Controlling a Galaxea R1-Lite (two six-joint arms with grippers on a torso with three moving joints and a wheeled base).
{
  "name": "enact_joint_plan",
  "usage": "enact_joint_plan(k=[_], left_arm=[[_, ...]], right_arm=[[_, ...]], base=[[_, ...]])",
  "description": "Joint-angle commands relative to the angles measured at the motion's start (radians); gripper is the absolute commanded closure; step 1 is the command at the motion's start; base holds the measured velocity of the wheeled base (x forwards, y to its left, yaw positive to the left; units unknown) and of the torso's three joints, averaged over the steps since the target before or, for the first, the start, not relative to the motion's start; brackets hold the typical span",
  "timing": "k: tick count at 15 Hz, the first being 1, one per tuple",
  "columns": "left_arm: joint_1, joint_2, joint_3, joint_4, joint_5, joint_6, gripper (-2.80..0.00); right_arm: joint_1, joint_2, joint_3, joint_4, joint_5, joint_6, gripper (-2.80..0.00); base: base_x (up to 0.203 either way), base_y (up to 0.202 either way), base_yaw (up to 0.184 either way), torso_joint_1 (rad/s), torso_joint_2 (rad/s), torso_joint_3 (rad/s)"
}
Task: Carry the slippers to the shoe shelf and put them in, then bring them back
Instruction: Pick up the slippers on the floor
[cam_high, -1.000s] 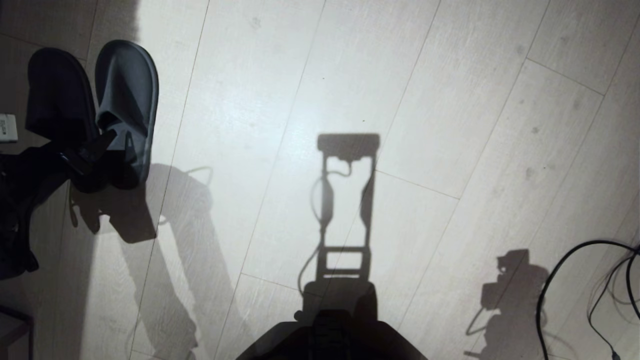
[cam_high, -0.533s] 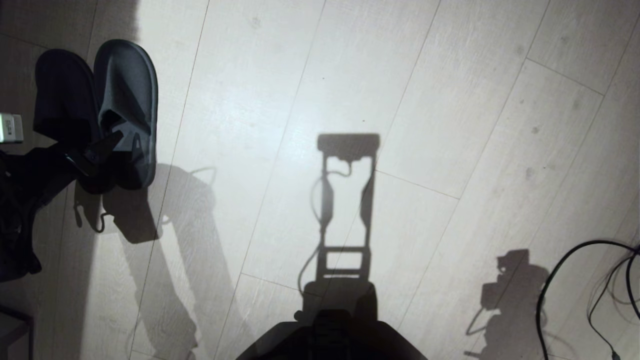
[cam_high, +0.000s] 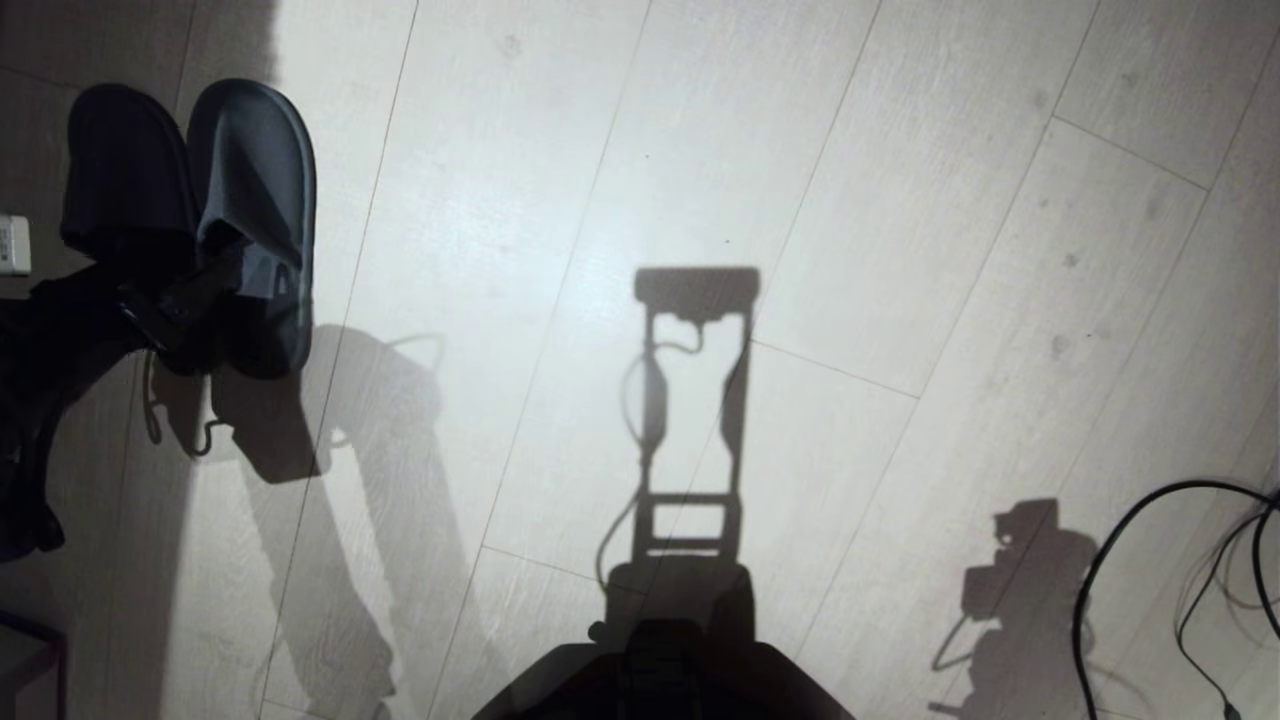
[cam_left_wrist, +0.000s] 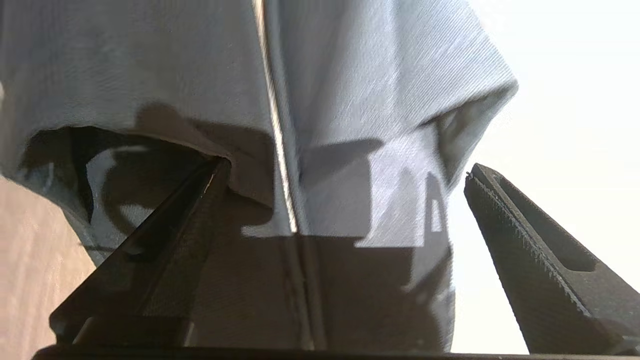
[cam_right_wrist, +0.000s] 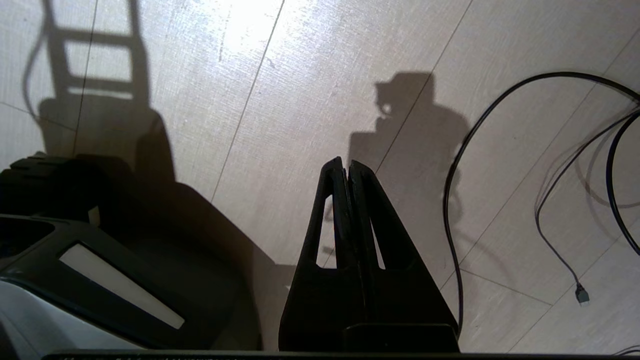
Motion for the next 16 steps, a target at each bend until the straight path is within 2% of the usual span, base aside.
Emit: enact_joint_plan(k=[1,3,7,9,16], left_arm=[[0.001,-0.04,0.016,-0.008,-0.005,0.0,-2.8],[0.004,-0.034,0.021,-0.008,-0.006,0.013,-2.8],[0.006,-0.006,0.022,-0.008,-0.007,0.086,-2.8],[0.011,-0.001,0.025,-0.008,-0.007,0.151,-2.8],[0.011,0.002,0.036,-0.008,-0.006,0.172,-2.8]], right_arm=[[-0.001,0.002,0.0,0.0,0.001,-0.001,0.0],[-0.001,0.002,0.0,0.0,0.001,-0.001,0.0],[0.0,0.002,0.0,0.0,0.001,-0.001,0.0],[0.0,0.002,0.0,0.0,0.001,-0.001,0.0],[0.0,0.002,0.0,0.0,0.001,-0.001,0.0]], base=[[0.0,0.0,0.0,0.0,0.0,0.0],[0.0,0.0,0.0,0.0,0.0,0.0],[0.0,0.0,0.0,0.0,0.0,0.0],[0.0,0.0,0.0,0.0,0.0,0.0],[0.0,0.0,0.0,0.0,0.0,0.0]])
